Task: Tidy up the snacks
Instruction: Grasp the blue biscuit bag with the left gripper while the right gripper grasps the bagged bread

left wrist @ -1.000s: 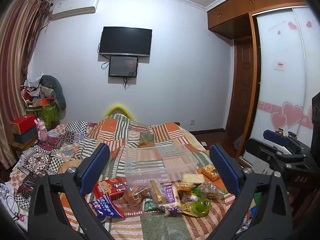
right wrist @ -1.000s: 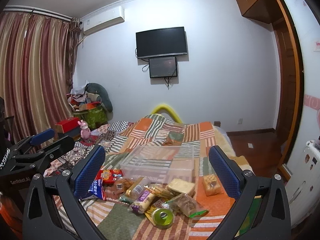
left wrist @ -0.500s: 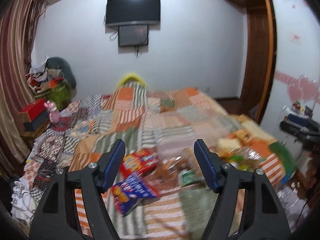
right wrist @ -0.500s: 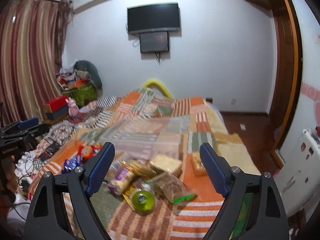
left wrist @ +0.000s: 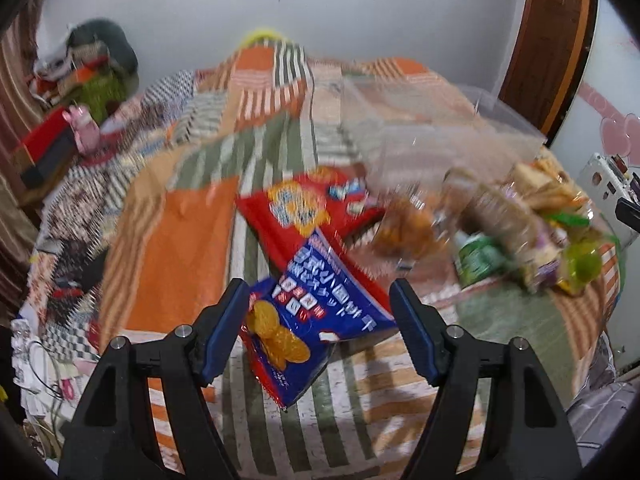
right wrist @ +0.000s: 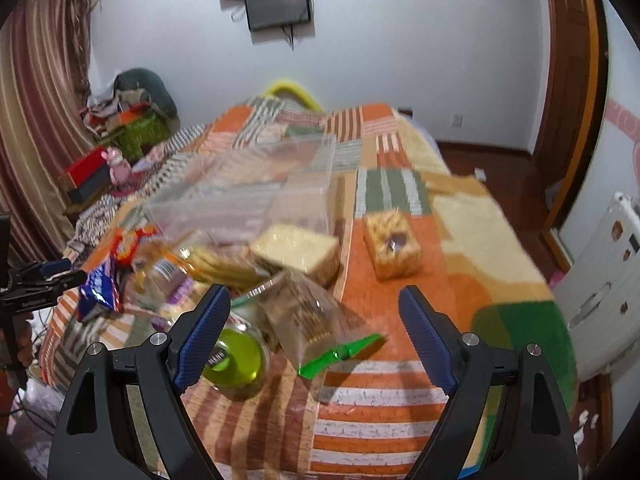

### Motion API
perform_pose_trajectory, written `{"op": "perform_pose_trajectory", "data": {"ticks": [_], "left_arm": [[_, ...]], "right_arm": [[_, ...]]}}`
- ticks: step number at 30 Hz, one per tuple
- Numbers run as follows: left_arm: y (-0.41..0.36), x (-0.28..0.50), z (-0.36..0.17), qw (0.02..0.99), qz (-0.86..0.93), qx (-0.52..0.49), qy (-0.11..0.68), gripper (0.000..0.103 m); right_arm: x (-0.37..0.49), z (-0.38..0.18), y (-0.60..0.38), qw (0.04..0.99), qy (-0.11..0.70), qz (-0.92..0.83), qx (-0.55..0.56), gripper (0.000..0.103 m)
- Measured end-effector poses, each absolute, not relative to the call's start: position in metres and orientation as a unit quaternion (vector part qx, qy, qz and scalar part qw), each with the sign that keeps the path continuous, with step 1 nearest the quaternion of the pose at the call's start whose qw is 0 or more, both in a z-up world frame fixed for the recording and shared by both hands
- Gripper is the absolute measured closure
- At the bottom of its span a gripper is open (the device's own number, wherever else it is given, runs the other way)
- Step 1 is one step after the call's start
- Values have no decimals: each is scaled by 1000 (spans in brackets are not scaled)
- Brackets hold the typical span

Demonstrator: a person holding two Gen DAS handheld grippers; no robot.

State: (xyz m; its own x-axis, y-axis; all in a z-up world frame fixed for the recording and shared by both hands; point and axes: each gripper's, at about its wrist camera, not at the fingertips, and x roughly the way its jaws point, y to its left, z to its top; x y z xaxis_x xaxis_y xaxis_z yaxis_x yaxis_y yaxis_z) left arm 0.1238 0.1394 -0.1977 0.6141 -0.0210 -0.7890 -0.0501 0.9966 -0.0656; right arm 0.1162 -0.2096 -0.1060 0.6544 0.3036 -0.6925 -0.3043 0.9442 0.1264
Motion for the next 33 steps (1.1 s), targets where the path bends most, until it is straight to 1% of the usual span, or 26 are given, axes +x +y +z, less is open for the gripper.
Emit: {"op": "perform_pose_trajectory", "data": {"ticks": [4,8,12,16,21,22,24,25,26,28,29,33], "left_arm": [[146,134,-219,885,1,-54,461,14],[147,141,-231,886,3,-52,462,9],[141,147,-237,887,-5,-43,459,0],[137,150,-240,890,-9,-30,455,0],[143,153,-242,887,-17,-50,459,0],[144,154,-243,886,-17,-53,461,0],[143,157,-244,882,-16,-59,468,0],[143,158,-245,880,-15,-60,470,0],[141,159,-245,879,-13,-59,473,0],[138,159,-244,875,-10,-56,480,0],[136,158,-243,873,-11,-56,485,0],[130,147,-239,865,-22,-56,497,0]], "right_arm": [[127,-122,-208,894,415,172,7,19],[133,-128,-205,884,432,178,8,19],[138,-135,-199,877,444,185,-2,18],[141,-139,-195,871,452,194,-1,18],[146,-145,-192,867,460,192,-12,19],[147,-146,-191,866,461,193,-11,23],[148,-145,-192,865,461,198,-1,28],[147,-144,-190,865,460,199,-2,34],[146,-144,-189,866,458,201,-4,36],[144,-141,-186,867,453,206,-11,48],[142,-140,-184,869,450,206,-17,50],[140,-136,-181,873,443,202,-29,53]]}}
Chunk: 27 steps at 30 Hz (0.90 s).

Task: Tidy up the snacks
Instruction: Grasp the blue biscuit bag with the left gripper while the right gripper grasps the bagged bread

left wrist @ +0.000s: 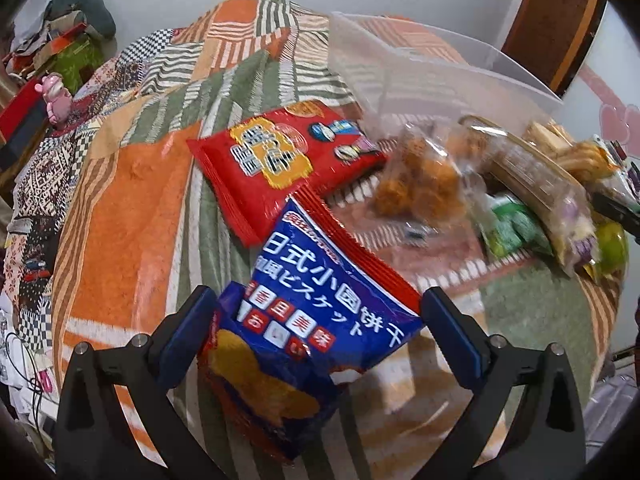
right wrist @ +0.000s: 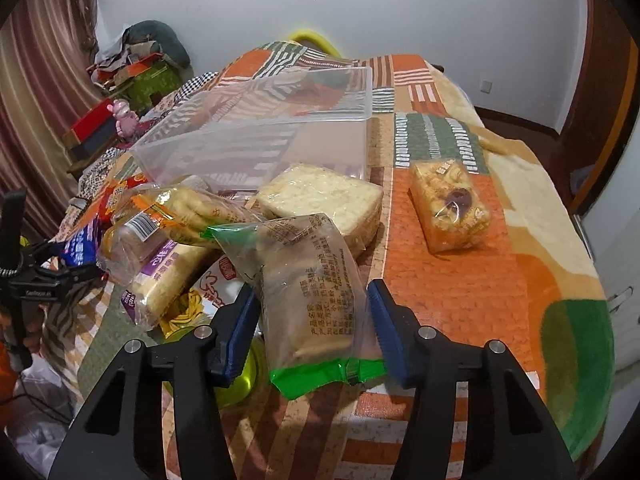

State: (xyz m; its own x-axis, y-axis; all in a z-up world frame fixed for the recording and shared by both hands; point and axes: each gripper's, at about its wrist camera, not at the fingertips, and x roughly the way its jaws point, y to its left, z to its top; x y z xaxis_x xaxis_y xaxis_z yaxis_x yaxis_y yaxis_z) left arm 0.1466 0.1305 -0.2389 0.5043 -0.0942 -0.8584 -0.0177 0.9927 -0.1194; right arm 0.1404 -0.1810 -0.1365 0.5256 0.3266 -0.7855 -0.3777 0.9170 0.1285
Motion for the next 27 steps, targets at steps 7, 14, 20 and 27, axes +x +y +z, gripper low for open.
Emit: {"op": "perform_pose_trajectory", "data": {"ticks": [7,14,20,27], "left_arm": [[131,126,-232,860,-31,-73,504,0],[139,111,-219,865,-31,-98,491,0],[126,120,-239,860,-5,-46,508,0],[131,120,-235,870,-8,-76,487,42]], "right_arm": [[139,-130,-187,877,437,198,-16,54],[133,-124,-187,881,428,199,-18,54],[129,-121,-187,885,422,196,-19,54],[126,-111,-192,893,407,189,-19,54]]}}
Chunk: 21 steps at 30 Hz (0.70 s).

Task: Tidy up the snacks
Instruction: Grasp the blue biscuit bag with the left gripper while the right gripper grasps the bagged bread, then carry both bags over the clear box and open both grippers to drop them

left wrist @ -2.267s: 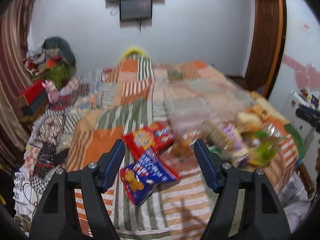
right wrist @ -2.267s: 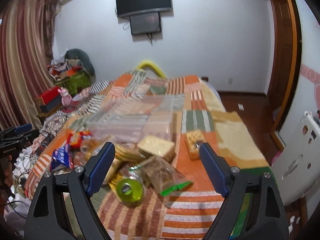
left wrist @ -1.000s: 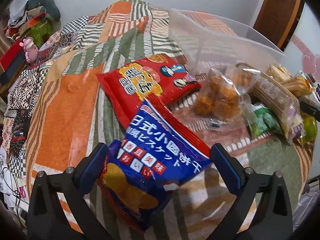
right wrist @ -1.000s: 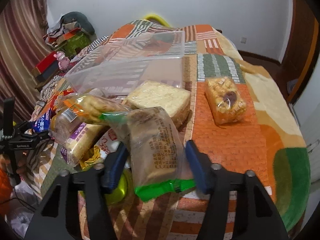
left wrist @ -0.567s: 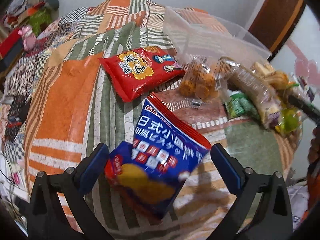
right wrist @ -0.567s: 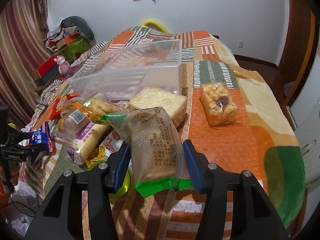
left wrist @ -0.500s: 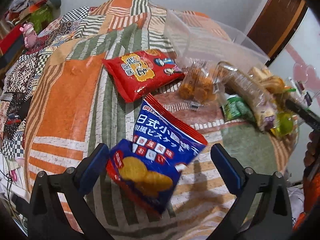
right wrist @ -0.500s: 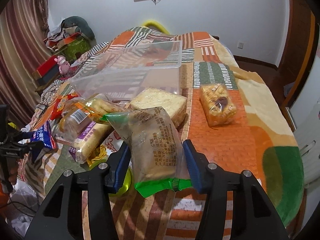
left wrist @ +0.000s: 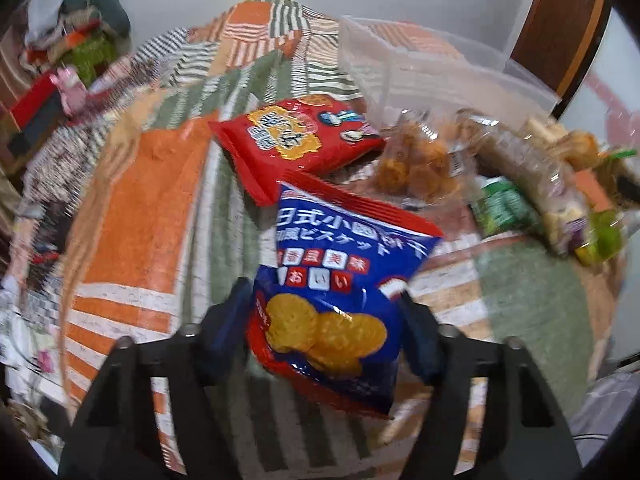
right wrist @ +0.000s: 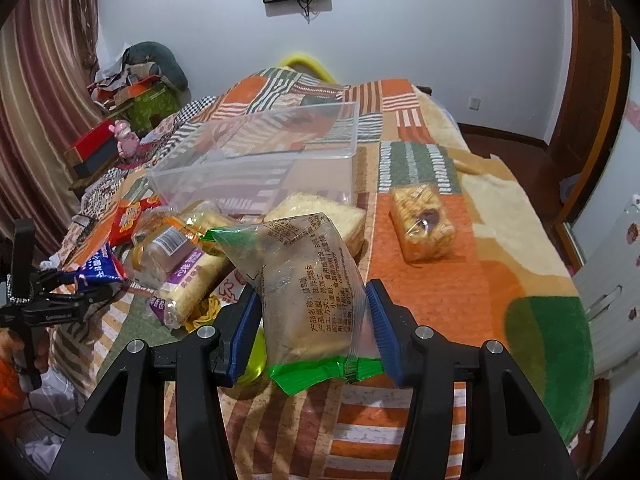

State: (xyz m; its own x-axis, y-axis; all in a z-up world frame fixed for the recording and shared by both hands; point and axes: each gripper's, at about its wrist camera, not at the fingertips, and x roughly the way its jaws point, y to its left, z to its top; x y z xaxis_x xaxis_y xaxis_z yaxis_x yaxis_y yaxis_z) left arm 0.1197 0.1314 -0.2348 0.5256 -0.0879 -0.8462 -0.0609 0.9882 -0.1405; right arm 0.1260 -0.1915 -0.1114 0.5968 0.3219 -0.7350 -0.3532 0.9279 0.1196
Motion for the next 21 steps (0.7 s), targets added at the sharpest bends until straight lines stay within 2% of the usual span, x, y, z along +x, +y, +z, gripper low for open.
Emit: {"op": "perform_pose_trajectory", "data": {"ticks": [3,11,21], "left_arm": [[128,116,-228,877,-1,-64,476,45],[115,117,-180,903,-5,-71,425,45],[91,160,-122,931,-29,-56,358,45]], "right_arm": [[127,-109,-195,896,403,186,-15,54],[134,-99,-199,904,386,184,-16,55],[151,-74,-195,922,337,191,-17,55]]}}
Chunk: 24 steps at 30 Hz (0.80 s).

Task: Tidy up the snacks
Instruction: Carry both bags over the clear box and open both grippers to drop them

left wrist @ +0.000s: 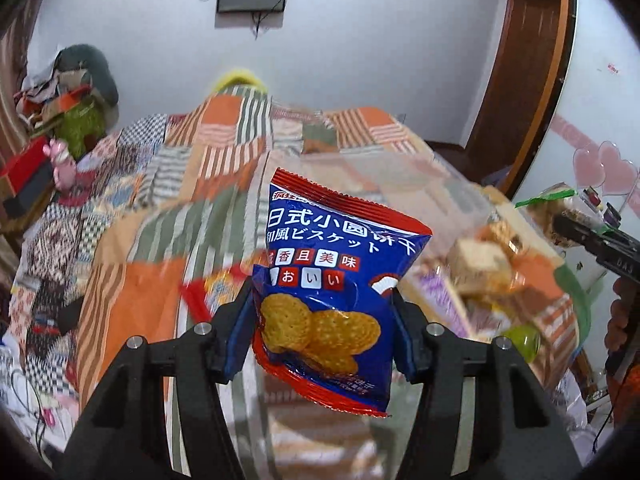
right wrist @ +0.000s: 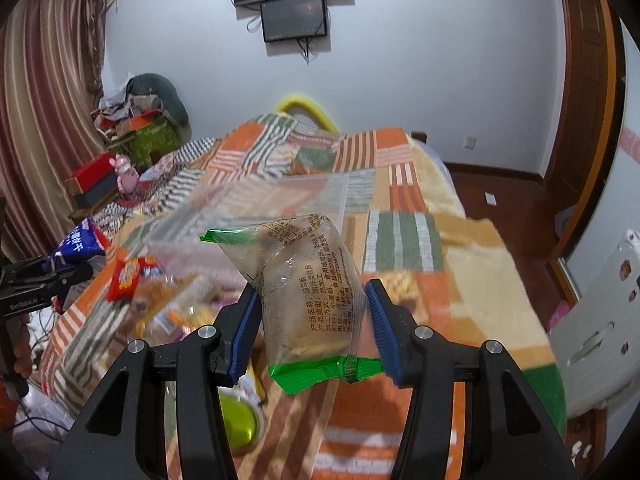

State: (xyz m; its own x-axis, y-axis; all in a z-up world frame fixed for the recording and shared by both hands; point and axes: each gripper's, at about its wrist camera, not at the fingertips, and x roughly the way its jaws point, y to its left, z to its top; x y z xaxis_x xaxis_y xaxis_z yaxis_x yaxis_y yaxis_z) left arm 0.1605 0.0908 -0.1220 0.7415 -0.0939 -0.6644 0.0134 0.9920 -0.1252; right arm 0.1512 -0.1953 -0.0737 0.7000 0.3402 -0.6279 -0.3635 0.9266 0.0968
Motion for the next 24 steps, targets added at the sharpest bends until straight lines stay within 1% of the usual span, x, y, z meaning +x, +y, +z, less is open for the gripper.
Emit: {"op": "perform_pose_trajectory", "data": {"ticks": [12,19,24], "left_arm": [[75,223,-104,939,-37,-52,339,45],[75,264,-108,937,-37,-61,341,45],[73,288,-122,932,-36,-64,354,45]], "right_arm": [[193,-60,-177,933,301,199,-11,55],[219,-71,-164,930,308,201,-14,55],[237,-87,-150,920,330,208,-19,55]]}}
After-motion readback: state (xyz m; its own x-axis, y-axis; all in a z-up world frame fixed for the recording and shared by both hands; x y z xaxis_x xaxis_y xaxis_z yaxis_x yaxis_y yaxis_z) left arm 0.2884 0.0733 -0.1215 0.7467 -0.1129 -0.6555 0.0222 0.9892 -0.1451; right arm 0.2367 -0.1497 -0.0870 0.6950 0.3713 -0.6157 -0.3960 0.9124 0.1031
